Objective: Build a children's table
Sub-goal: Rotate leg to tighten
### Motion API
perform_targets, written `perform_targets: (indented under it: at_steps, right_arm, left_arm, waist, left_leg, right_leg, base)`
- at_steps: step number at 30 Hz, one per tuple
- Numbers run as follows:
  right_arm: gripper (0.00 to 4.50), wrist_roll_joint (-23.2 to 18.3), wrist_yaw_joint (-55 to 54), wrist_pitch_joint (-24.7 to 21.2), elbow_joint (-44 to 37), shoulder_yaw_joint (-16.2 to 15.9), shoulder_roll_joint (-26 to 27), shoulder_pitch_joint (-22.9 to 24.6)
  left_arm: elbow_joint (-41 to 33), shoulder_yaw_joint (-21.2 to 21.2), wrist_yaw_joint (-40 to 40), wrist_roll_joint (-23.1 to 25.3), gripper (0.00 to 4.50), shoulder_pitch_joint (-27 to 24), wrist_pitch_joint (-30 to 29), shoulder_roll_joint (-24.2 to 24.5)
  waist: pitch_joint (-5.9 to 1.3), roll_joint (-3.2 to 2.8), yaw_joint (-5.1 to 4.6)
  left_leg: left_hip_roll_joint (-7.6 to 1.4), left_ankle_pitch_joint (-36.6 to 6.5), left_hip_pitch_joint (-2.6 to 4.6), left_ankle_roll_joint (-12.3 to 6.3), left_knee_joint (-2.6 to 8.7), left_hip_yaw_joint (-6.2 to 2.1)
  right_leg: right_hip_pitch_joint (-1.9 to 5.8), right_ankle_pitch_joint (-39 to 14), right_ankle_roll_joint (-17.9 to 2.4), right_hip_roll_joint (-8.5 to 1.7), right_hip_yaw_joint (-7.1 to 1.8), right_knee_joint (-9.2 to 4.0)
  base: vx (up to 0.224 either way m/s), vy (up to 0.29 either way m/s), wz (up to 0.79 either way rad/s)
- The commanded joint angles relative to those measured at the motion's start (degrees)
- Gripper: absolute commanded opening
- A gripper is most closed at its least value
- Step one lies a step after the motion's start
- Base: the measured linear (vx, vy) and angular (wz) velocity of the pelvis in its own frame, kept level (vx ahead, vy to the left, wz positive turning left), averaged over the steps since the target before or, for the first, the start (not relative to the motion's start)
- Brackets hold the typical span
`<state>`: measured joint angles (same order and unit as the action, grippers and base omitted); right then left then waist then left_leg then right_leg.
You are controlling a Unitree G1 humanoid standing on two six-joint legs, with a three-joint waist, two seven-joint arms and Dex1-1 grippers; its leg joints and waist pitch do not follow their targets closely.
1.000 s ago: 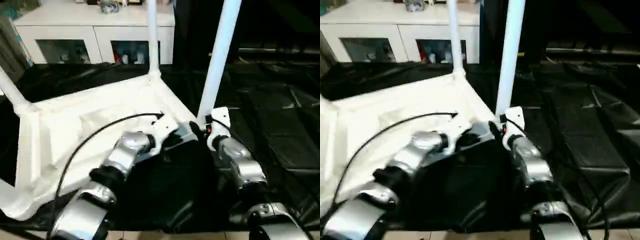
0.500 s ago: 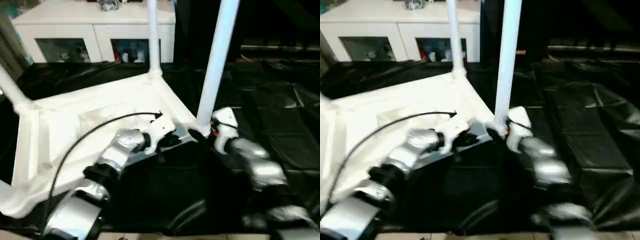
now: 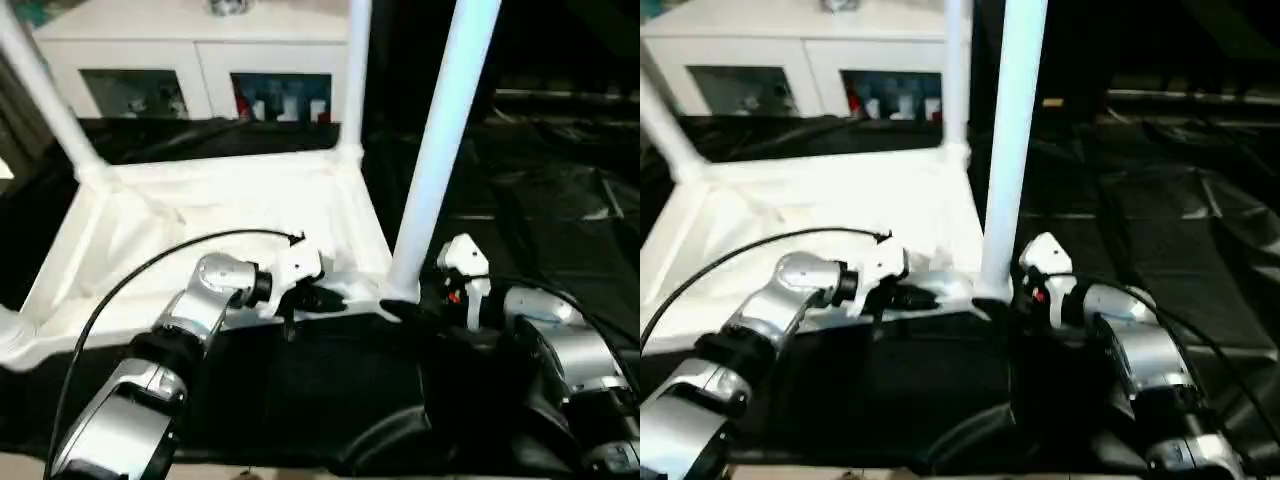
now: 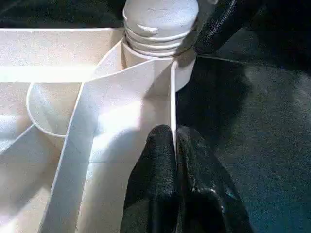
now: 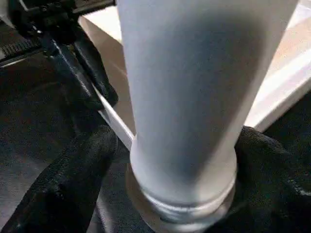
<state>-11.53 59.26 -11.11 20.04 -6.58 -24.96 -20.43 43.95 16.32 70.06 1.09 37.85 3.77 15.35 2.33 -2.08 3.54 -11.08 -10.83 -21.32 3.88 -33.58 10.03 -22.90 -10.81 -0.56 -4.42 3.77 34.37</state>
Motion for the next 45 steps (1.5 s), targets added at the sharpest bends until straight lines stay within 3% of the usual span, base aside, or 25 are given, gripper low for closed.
perform_targets:
  at_steps: [1, 5, 8, 9, 18, 26, 28, 30, 31, 33, 36, 37, 38, 41, 45]
  right_arm:
    - [3.97, -0.9, 1.3, -0.5, -2.0, -1.2, 0.9, 0.0]
    - [3.97, 0.1, 0.7, 0.1, -0.3, -1.7, 1.5, -0.7]
    - [3.82, 0.3, 0.7, 0.3, 0.4, -1.9, 1.7, -0.7]
    - [3.55, 0.4, 0.6, 0.3, 0.6, -1.9, 1.8, -0.8]
    - [2.83, 1.2, 0.5, 1.0, 1.5, -2.2, 2.0, -0.9]
    - [2.70, 2.4, -1.6, 1.5, 2.8, -2.5, 2.9, -0.5]
    - [2.70, 3.3, -7.4, 2.1, 5.1, -1.1, 5.4, -0.5]
    - [2.70, 3.6, -10.6, 2.2, 6.2, -0.3, 7.0, -0.6]
    - [2.70, 3.7, -11.9, 2.1, 6.6, -0.1, 7.6, -0.6]
    - [2.70, 5.3, -25.0, 1.9, 9.6, 2.0, 13.7, -1.0]
    - [2.70, 7.3, -38.3, 0.2, 13.0, 3.6, 19.4, -2.1]
    - [2.70, 7.4, -38.9, 0.1, 13.2, 3.7, 19.6, -2.2]
    - [2.70, 8.1, -42.4, -0.1, 14.7, 3.8, 21.3, -3.1]
    - [2.70, 8.6, -45.1, 1.0, 16.9, 4.0, 23.3, -5.1]
    - [2.70, 9.7, -45.1, 2.2, 17.7, 3.9, 23.5, -6.2]
  left_arm:
    - [-1.2, 1.2, 1.6, -0.5, 0.00, -0.6, -0.4, -0.2]
    - [-0.8, 1.3, 1.1, 0.2, 0.00, -0.4, 0.1, -0.2]
    - [-0.7, 1.2, 1.3, 0.2, 0.00, -0.4, -0.1, -0.3]
    - [-0.7, 1.2, 1.4, 0.2, 0.00, -0.4, -0.1, -0.3]
    - [-0.9, 1.2, 1.3, 0.3, 0.00, -0.6, -0.2, 0.1]
    - [-0.5, 0.8, -0.9, 0.7, 0.00, -0.7, -0.3, -0.3]
    - [0.6, 0.3, -4.9, 1.5, 0.00, -0.1, -0.9, -1.4]
    - [1.3, 0.0, -7.1, 1.9, 0.00, 0.2, -1.1, -2.1]
    - [1.6, -0.1, -8.0, 2.0, 0.00, 0.4, -1.4, -2.4]
    - [4.0, -0.6, -17.6, 3.7, 0.00, 1.7, -3.9, -6.4]
    - [5.8, -1.3, -26.8, 4.2, 0.00, 2.8, -7.0, -11.8]
    - [5.9, -1.3, -27.1, 4.2, 0.00, 2.9, -7.1, -12.1]
    - [6.0, -1.2, -29.5, 4.2, 0.00, 3.0, -8.0, -14.5]
    - [5.4, 0.2, -31.0, 5.1, 0.00, 2.5, -8.5, -17.6]
    - [6.0, 0.8, -30.8, 6.2, 0.00, 2.8, -7.5, -18.0]
  waist:
    - [-3.38, 0.49, 0.23]
    - [-3.44, 0.42, 0.27]
    - [-3.35, 0.46, 0.32]
    - [-3.40, 0.47, 0.36]
    - [-3.50, 0.47, 0.46]
    - [-3.41, 0.54, 0.32]
    - [-3.34, 0.13, 0.12]
    - [-3.02, 0.53, -0.20]
    - [-2.91, 0.43, -0.32]
    - [-2.48, 0.23, -0.65]
    - [-1.93, 0.37, -1.22]
    - [-2.05, 0.40, -1.49]
    - [-2.12, 0.68, -1.56]
    - [-2.25, 0.30, -1.81]
    - [-2.46, 0.27, -1.76]
  left_leg:
    - [-2.31, -9.0, 0.39, -5.29, 3.63, -0.33]
    - [-2.33, -8.4, 0.45, -5.43, 3.58, -0.33]
    - [-2.21, -9.2, 0.45, -5.02, 3.60, -0.28]
    - [-2.22, -9.0, 0.45, -4.93, 3.59, -0.32]
    - [-2.22, -7.9, 0.44, -5.33, 3.46, -0.32]
    - [-2.15, -8.7, 0.46, -5.06, 3.50, -0.31]
    - [-2.17, -9.6, 0.56, -4.40, 3.56, -0.35]
    - [-1.95, -12.1, 0.73, -3.24, 3.84, -0.35]
    - [-1.94, -13.7, 0.89, -2.57, 4.03, -0.44]
    - [-2.01, -16.8, 1.46, -0.74, 4.37, -0.56]
    - [-1.71, -21.3, 1.94, 0.82, 4.71, -0.91]
    - [-1.59, -22.7, 2.24, 1.13, 4.68, -1.18]
    - [-1.51, -23.0, 2.28, 0.65, 4.67, -1.22]
    - [-1.71, -22.2, 1.94, -0.13, 4.97, -1.20]
    - [-1.62, -20.5, 1.50, -1.36, 5.03, -1.06]
  right_leg:
    - [3.19, -6.3, -15.1, -3.81, -2.39, -3.70]
    - [3.21, -4.5, -15.5, -3.78, -2.35, -3.50]
    - [3.28, -6.1, -15.2, -3.84, -2.36, -3.73]
    - [3.33, -6.2, -15.1, -3.83, -2.36, -3.68]
    - [3.35, -4.2, -15.4, -3.76, -2.32, -3.42]
    - [3.34, -5.7, -15.1, -3.76, -2.32, -3.60]
    - [3.12, -7.3, -15.1, -3.92, -2.39, -3.76]
    - [3.13, -11.8, -14.0, -3.78, -2.33, -4.38]
    - [3.06, -15.5, -13.0, -3.90, -2.37, -4.72]
    - [2.28, -21.5, -11.3, -3.85, -2.45, -5.38]
    - [2.00, -29.8, -8.5, -3.90, -2.15, -6.22]
    - [1.99, -32.5, -7.3, -4.03, -2.01, -6.65]
    - [1.90, -33.3, -6.5, -4.00, -2.02, -7.00]
    - [1.91, -29.2, -7.0, -3.85, -2.18, -6.89]
    - [2.36, -25.6, -7.7, -3.89, -2.27, -6.68]
  base:
    - [0.000, 0.000, 0.00]
    - [0.000, 0.000, 0.00]
    - [0.000, 0.000, 0.00]
    - [0.000, 0.000, 0.00]
    - [0.000, 0.000, 0.00]
    - [0.000, 0.000, 0.00]
    - [0.000, 0.000, 0.00]
    - [0.000, 0.000, 0.00]
    - [0.000, 0.000, 0.00]
    - [0.000, 0.000, 0.00]
    - [0.000, 0.000, 0.00]
    - [0.000, 0.000, 0.00]
    - [0.000, 0.000, 0.00]
    - [0.000, 0.000, 0.00]
    - [0.000, 0.000, 0.00]
